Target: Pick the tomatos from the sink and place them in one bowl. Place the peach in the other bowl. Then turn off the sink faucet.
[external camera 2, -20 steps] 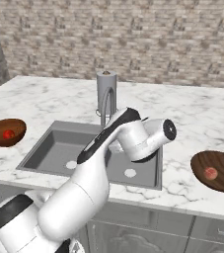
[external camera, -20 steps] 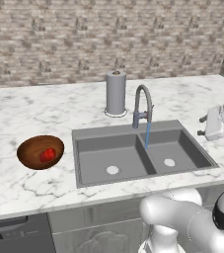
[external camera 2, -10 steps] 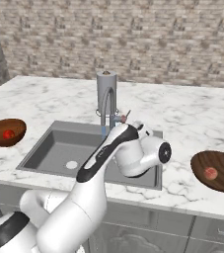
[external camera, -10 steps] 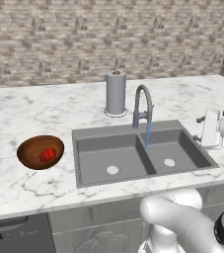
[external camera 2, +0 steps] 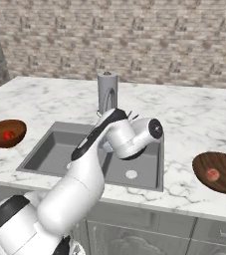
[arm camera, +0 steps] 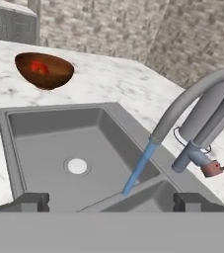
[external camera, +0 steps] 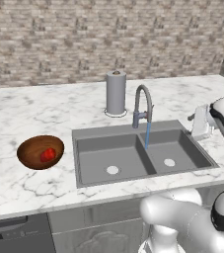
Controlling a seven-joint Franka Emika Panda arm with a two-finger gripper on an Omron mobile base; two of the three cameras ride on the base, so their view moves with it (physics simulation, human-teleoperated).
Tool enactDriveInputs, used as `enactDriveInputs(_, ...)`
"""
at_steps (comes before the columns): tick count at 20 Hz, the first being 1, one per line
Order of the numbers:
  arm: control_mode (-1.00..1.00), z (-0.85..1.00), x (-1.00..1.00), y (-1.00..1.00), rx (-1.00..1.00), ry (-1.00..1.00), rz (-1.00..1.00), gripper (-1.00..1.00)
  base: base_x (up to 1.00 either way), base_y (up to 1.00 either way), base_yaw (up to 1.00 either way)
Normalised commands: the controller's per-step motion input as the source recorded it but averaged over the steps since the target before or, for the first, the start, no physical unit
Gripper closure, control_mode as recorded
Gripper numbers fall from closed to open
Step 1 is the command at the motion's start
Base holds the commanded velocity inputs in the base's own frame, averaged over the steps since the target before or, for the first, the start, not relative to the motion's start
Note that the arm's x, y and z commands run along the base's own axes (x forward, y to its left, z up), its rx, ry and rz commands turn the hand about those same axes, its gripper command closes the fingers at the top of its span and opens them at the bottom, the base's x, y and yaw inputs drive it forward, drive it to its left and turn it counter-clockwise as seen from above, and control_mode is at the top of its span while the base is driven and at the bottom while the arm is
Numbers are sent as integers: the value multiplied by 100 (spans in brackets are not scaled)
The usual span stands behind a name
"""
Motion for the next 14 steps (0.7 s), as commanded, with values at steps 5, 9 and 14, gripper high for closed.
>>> enactDriveInputs(5, -100, -11, 40, 0, 5, 1, 0, -100, 0, 0, 0)
enactDriveInputs(9, -100, -21, 39, 0, 3, 0, 0, -100, 0, 0, 0)
enactDriveInputs(14, -100, -6, 44, 0, 1, 0, 0, -100, 0, 0, 0)
